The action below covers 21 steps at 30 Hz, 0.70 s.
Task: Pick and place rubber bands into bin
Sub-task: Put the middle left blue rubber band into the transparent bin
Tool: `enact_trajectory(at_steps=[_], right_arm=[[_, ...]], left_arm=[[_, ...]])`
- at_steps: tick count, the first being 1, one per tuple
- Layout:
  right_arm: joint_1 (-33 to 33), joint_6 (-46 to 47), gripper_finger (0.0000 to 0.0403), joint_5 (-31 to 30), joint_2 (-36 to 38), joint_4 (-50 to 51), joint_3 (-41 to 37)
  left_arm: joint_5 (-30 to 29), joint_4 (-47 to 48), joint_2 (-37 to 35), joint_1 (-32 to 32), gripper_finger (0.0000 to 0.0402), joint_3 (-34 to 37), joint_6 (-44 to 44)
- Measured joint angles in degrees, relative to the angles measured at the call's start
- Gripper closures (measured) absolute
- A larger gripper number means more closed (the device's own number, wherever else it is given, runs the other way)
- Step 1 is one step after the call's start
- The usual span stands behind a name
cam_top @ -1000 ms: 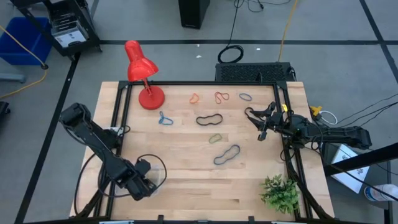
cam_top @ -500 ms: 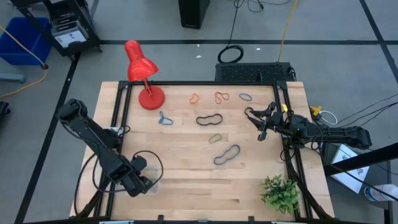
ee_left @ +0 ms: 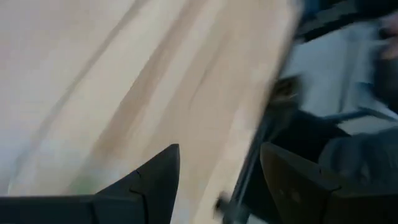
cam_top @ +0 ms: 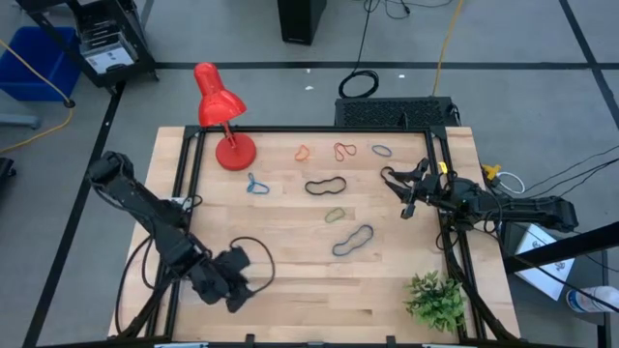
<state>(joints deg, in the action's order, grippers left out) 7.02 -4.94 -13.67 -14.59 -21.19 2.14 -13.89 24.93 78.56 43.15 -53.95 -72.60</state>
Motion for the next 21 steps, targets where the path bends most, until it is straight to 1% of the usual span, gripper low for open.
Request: enact_trajectory(at_steps=[6,9,12,15,18,21], right_arm=[[0.0,1.2,0.0273,0.0,0.0,-0.1,0.0],[0.0,1.2,0.0273,0.0,0.0,-0.4,0.0],[0.0,1.3,0.0273,0.0,0.0,-0.4,0.0],[0.0,1.3,0.0273,0.0,0.0,-0.4,0.0],[0.0,1.2,0.0273,0.0,0.0,-0.4,0.0],[0.0,1.2,0.0273,0.0,0.0,-0.3,0.0]], left_arm=[[-10.2,-18.7,0.0,-6.0,0.0172,0.0,34.6],[-12.5,-25.4,0.0,-9.3,0.0172,0.0,46.5],[-15.3,-27.7,0.0,-12.9,0.0172,0.0,52.0],[-16.8,-27.5,0.0,-16.8,0.0172,0.0,54.9],[-16.5,-25.5,0.0,-20.5,0.0172,0.0,54.1],[-16.4,-21.6,0.0,-24.5,0.0172,0.0,51.2]])
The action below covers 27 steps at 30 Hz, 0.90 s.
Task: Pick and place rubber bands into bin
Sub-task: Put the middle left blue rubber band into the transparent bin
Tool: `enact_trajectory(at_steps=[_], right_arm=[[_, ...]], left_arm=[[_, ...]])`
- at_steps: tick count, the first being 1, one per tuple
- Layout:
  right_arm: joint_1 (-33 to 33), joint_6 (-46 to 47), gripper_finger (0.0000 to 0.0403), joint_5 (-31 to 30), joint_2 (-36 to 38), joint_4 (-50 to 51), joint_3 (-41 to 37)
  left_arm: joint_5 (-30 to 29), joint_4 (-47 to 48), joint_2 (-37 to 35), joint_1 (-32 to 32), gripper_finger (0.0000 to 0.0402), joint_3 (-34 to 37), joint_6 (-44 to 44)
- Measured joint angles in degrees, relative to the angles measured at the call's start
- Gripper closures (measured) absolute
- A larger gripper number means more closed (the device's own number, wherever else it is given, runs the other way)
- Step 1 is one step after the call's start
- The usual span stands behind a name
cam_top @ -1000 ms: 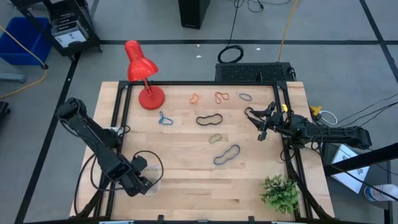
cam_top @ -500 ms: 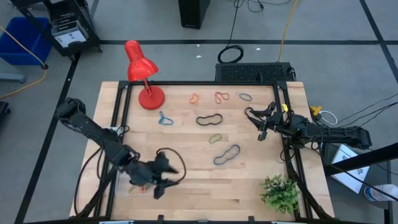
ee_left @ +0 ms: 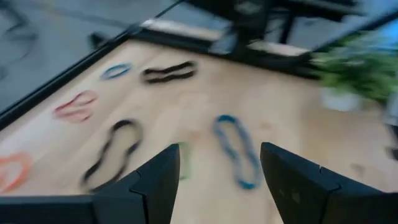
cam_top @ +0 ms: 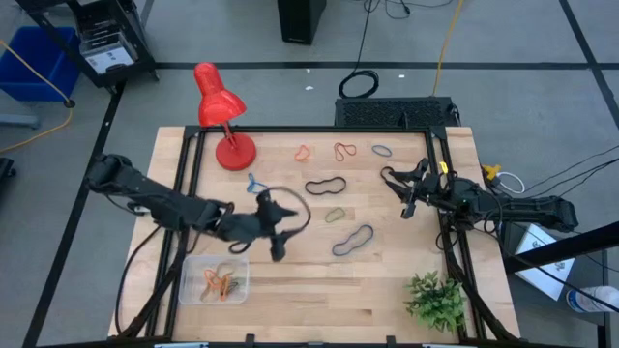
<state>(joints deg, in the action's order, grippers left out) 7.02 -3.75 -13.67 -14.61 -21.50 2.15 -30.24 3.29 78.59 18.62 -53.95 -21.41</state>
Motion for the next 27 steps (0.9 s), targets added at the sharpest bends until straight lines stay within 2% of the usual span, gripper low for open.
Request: enact_trajectory(at_steps=[2,9,11,15,19,27], right_arm=[[0.0,0.0,0.0273,0.0,0.0,0.1,0.0],[0.0,-0.1,0.0273,0.0,0.0,0.1,0.0],[0.0,-0.1,0.0273,0.0,-0.1,0.1,0.0],[0.0,-0.1,0.0273,0.0,-0.2,0.1,0.0],[0.0,-0.1,0.0273,0.0,-0.4,0.1,0.0],[0.0,-0.1,0.0273,0.0,-0.5,0.1,0.0]], left_arm=[[0.2,5.4,0.0,-2.8,0.0172,-0.9,-2.9],[1.6,37.9,1.0,-11.9,0.0172,-11.2,-10.8],[3.2,44.2,0.9,-15.0,0.0172,-13.9,-12.3],[9.3,50.6,1.0,-21.4,0.0172,-14.9,-13.5],[12.5,52.8,0.9,-26.8,0.0172,-13.4,-14.3],[13.9,52.3,3.1,-31.0,0.0172,-8.2,-16.9]])
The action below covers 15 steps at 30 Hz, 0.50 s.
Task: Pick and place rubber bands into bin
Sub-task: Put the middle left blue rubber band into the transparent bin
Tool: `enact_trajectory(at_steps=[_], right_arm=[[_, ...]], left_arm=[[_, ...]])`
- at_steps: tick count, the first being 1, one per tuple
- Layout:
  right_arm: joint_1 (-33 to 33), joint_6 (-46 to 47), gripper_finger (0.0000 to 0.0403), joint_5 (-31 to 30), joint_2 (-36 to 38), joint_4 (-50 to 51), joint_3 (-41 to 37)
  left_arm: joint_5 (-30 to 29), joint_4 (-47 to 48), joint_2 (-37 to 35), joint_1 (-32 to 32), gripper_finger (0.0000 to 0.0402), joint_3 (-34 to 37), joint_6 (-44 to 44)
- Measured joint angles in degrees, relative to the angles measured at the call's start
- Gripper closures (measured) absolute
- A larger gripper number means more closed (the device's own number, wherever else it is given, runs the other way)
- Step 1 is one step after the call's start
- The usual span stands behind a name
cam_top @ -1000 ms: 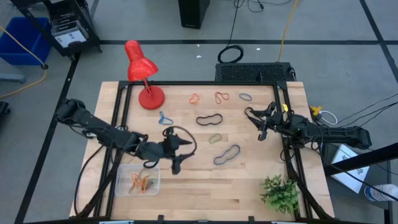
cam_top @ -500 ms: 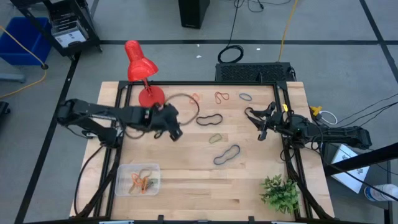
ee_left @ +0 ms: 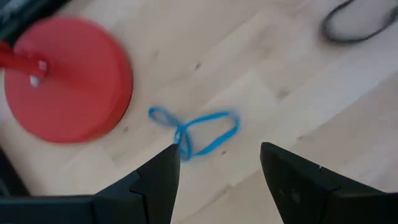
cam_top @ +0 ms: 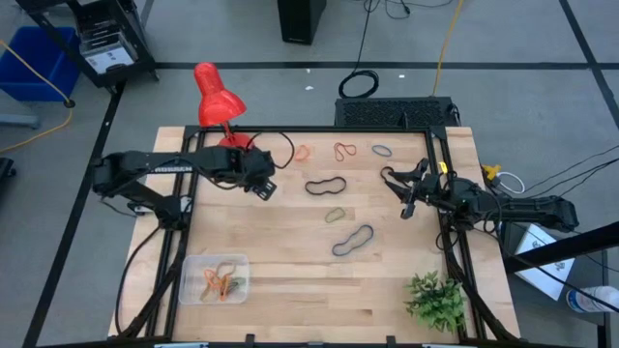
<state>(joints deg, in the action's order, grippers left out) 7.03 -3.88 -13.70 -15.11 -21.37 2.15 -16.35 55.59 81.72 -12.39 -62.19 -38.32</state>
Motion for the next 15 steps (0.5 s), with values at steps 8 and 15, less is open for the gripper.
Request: enact_trajectory(at_steps=[8,15], right_arm=[[0.0,0.0,0.0273,0.0,0.0,0.0,0.0],[0.0,0.0,0.0273,0.0,-0.1,0.2,0.0]], left_arm=[[0.5,0.2,6.8,-1.5,0.0172,1.4,-6.1],[2.8,-0.4,13.9,-4.6,0.0172,1.3,-8.4]])
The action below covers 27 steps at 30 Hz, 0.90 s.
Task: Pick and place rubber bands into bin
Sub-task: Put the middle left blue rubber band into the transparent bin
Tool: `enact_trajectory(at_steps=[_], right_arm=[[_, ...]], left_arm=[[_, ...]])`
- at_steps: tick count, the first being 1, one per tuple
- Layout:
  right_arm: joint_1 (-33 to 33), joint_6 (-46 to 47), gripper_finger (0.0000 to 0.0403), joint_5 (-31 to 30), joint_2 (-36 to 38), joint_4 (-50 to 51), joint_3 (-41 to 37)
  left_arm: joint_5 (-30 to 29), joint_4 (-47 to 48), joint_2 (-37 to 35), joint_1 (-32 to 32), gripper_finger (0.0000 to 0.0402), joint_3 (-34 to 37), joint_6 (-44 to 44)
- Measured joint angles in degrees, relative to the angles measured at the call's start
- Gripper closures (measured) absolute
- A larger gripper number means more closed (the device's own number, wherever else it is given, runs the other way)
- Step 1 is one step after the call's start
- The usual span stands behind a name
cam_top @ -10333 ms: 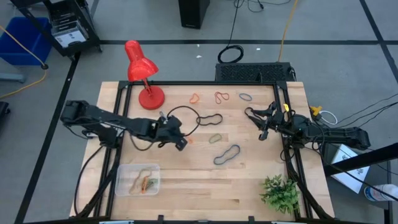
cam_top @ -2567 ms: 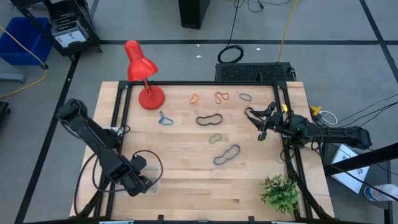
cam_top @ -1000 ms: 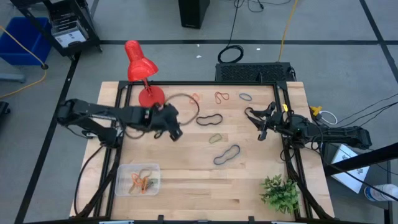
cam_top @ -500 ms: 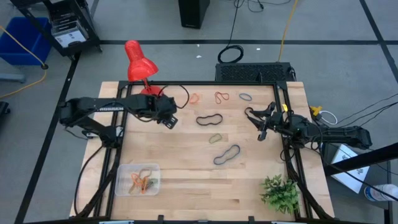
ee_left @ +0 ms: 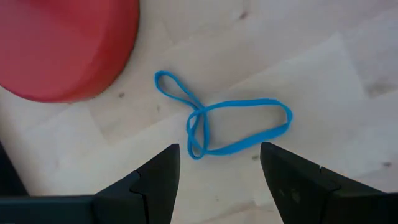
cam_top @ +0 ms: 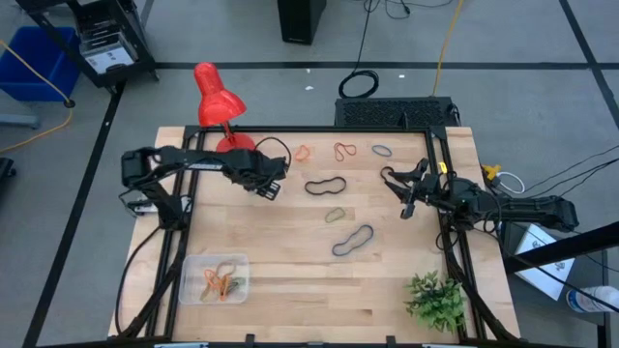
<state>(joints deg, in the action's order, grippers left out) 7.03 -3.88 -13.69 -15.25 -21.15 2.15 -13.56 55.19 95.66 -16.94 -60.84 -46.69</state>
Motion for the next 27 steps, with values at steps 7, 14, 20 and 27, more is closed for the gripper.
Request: enact_trajectory(at_steps=[7,14,20,27], right_arm=[[0.0,0.0,0.0273,0.0,-0.3,0.0,0.0],[0.0,-0.2,0.0273,0.0,-0.3,0.1,0.0],[0.0,-0.2,0.0273,0.0,-0.4,0.1,0.0],[0.0,-0.2,0.0273,0.0,-0.4,0.1,0.0]], left_arm=[[2.0,-3.3,4.1,-2.2,0.0172,0.0,1.6],[1.9,-3.2,4.6,-3.7,0.0172,0.0,1.3],[2.5,-3.0,4.6,-4.4,0.0172,0.0,0.4],[3.1,-1.6,4.6,-4.4,0.0172,0.2,-0.1]])
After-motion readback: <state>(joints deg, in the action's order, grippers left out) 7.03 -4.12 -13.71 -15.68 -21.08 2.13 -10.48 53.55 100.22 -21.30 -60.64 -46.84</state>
